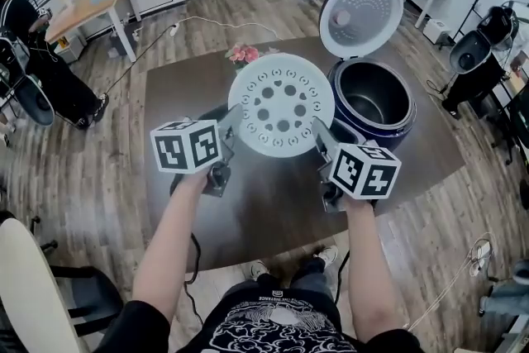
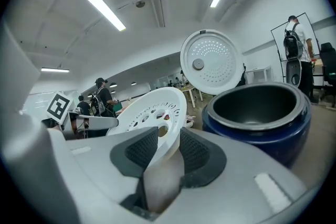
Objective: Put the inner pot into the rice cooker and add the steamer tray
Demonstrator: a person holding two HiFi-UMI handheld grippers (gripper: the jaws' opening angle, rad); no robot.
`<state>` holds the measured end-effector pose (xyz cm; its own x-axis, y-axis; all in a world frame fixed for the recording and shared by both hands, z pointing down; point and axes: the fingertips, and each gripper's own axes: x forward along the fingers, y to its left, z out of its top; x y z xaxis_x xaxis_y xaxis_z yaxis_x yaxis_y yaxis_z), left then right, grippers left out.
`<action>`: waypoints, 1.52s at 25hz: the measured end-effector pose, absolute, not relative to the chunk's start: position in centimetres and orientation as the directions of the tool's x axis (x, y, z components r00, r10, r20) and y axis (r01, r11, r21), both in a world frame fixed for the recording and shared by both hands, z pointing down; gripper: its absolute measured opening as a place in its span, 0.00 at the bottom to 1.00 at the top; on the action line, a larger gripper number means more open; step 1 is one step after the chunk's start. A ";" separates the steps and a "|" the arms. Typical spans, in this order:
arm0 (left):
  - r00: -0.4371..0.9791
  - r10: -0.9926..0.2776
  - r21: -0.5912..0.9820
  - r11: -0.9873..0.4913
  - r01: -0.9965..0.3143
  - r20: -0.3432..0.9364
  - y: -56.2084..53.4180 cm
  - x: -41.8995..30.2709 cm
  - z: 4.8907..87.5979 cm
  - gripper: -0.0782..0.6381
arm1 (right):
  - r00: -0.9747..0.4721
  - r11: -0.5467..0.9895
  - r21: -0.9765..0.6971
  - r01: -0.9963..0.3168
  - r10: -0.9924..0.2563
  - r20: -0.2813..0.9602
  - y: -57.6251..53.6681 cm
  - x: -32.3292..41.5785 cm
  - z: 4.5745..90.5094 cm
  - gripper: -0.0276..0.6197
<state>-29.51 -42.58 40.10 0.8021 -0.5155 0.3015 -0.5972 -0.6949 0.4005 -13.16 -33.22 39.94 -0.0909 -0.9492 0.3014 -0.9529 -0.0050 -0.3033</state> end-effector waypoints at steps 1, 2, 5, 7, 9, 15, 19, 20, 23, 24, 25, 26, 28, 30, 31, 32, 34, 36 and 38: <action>0.809 -0.509 0.397 -0.705 -0.588 0.294 -42.7 -28.9 39.4 0.25 | -0.080 -0.013 -0.301 -0.953 -0.953 0.294 -33.2 -12.7 39.2 0.24; 0.815 -0.502 0.394 -0.714 -0.579 0.288 -42.7 -28.2 38.7 0.25 | -0.070 -0.020 -0.299 -0.954 -0.955 0.287 -33.0 -12.1 38.4 0.24; 0.834 -0.477 0.391 -0.736 -0.552 0.278 -42.6 -25.7 36.7 0.25 | -0.039 -0.048 -0.293 -0.955 -0.959 0.281 -32.4 -9.8 36.5 0.24; 0.849 -0.457 0.389 -0.755 -0.528 0.265 -42.7 -24.3 36.1 0.25 | -0.012 -0.070 -0.289 -0.955 -0.961 0.275 -32.2 -8.6 35.9 0.24; 0.866 -0.435 0.382 -0.777 -0.500 0.248 -43.0 -23.7 36.1 0.25 | 0.014 -0.091 -0.281 -0.955 -0.964 0.266 -32.2 -8.2 36.0 0.24; 0.891 -0.397 0.353 -0.820 -0.451 0.219 -43.3 -23.5 36.1 0.25 | 0.061 -0.129 -0.274 -0.953 -0.968 0.244 -31.8 -8.6 36.3 0.24; 0.905 -0.367 0.354 -0.834 -0.423 0.216 -43.0 -23.7 35.6 0.25 | 0.090 -0.160 -0.273 -0.949 -0.964 0.250 -31.3 -9.1 35.8 0.24; 0.906 -0.363 0.355 -0.836 -0.420 0.218 -43.0 -23.9 35.4 0.25 | 0.096 -0.166 -0.273 -0.948 -0.963 0.252 -31.3 -9.3 35.7 0.24; 0.909 -0.353 0.350 -0.841 -0.412 0.220 -42.8 -23.6 34.7 0.25 | 0.109 -0.179 -0.271 -0.946 -0.961 0.255 -31.0 -9.2 35.0 0.24; 0.909 -0.353 0.347 -0.843 -0.411 0.221 -42.7 -22.9 34.7 0.25 | 0.109 -0.179 -0.273 -0.945 -0.961 0.254 -30.9 -8.5 35.0 0.24; 0.909 -0.353 0.346 -0.843 -0.412 0.224 -42.6 -22.1 34.9 0.25 | 0.107 -0.177 -0.274 -0.945 -0.961 0.254 -30.8 -7.7 35.1 0.24; 0.908 -0.353 0.346 -0.842 -0.414 0.226 -42.5 -21.4 35.2 0.25 | 0.104 -0.175 -0.275 -0.945 -0.961 0.255 -30.8 -7.0 35.4 0.24; 0.907 -0.354 0.349 -0.840 -0.416 0.228 -42.8 -21.3 35.7 0.25 | 0.103 -0.175 -0.273 -0.946 -0.960 0.261 -31.2 -6.8 35.9 0.24; 0.903 -0.356 0.351 -0.835 -0.423 0.240 -43.5 -22.3 36.1 0.25 | 0.105 -0.181 -0.271 -0.945 -0.957 0.272 -32.0 -7.7 36.2 0.23; 0.900 -0.357 0.352 -0.833 -0.428 0.250 -43.9 -22.7 36.3 0.25 | 0.105 -0.183 -0.272 -0.945 -0.955 0.279 -32.4 -8.1 36.3 0.23; 0.897 -0.357 0.351 -0.830 -0.433 0.260 -44.2 -22.9 36.4 0.25 | 0.102 -0.184 -0.274 -0.944 -0.953 0.287 -32.8 -8.2 36.4 0.23; 0.889 -0.363 0.348 -0.825 -0.446 0.279 -44.5 -22.6 36.5 0.25 | 0.090 -0.180 -0.280 -0.943 -0.948 0.306 -33.3 -7.7 36.6 0.23; 0.880 -0.373 0.346 -0.816 -0.462 0.294 -44.5 -22.1 36.8 0.25 | 0.075 -0.172 -0.283 -0.944 -0.943 0.323 -33.5 -7.1 37.0 0.24; 0.872 -0.384 0.342 -0.810 -0.476 0.304 -44.3 -21.9 37.6 0.25 | 0.064 -0.163 -0.277 -0.947 -0.941 0.333 -33.6 -6.9 37.8 0.24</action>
